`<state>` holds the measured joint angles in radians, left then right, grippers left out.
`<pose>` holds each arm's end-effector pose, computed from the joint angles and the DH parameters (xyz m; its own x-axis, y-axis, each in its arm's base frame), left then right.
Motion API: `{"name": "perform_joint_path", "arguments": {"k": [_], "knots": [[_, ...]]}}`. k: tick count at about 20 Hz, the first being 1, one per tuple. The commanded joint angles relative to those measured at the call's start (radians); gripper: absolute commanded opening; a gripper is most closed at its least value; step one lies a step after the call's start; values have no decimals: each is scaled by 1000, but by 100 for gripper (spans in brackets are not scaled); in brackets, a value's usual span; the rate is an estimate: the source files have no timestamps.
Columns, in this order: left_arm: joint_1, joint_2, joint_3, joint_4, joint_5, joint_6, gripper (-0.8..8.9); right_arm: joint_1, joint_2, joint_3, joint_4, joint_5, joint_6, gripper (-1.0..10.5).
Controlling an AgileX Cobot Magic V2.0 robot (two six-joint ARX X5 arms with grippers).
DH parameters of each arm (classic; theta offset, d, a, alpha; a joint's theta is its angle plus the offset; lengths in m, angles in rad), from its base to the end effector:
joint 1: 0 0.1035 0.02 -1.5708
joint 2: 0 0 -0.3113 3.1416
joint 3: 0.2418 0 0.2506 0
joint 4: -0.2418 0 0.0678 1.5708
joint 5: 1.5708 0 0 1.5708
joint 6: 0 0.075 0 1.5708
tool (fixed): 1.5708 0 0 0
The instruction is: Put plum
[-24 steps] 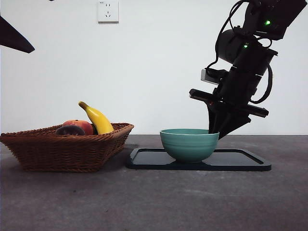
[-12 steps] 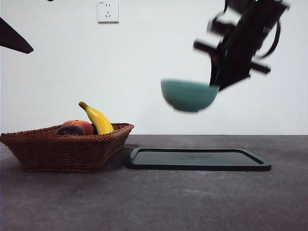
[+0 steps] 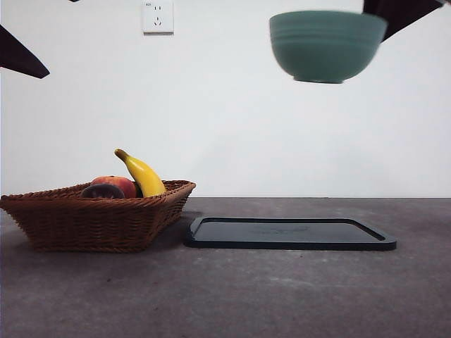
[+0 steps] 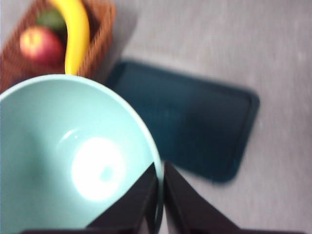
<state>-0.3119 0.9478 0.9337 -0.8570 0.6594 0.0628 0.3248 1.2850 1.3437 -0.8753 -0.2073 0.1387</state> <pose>0.1423 -0.0942 0.3157 0.2964 -0.7393 -0.6047 0.6625 0.6152 -0.4274 0.2493 0.1002 0.3734 0.5693 0.4089 -0.7132 -0.3461 0.9061 0.2432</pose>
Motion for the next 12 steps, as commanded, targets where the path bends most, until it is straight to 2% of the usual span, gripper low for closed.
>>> {"name": "perform_joint_path", "arguments": {"k": [1,5,12], "knots": [[-3,6,8,8,6,16,436,27,-23,-1,-15,-1,-24,10],[-3,6,8,7,6,16,436,95,-52,-77,6,-1,-24,9],[-3,6,8,3,6,16,436,225,-51,-335,226,0,34,10]]}}
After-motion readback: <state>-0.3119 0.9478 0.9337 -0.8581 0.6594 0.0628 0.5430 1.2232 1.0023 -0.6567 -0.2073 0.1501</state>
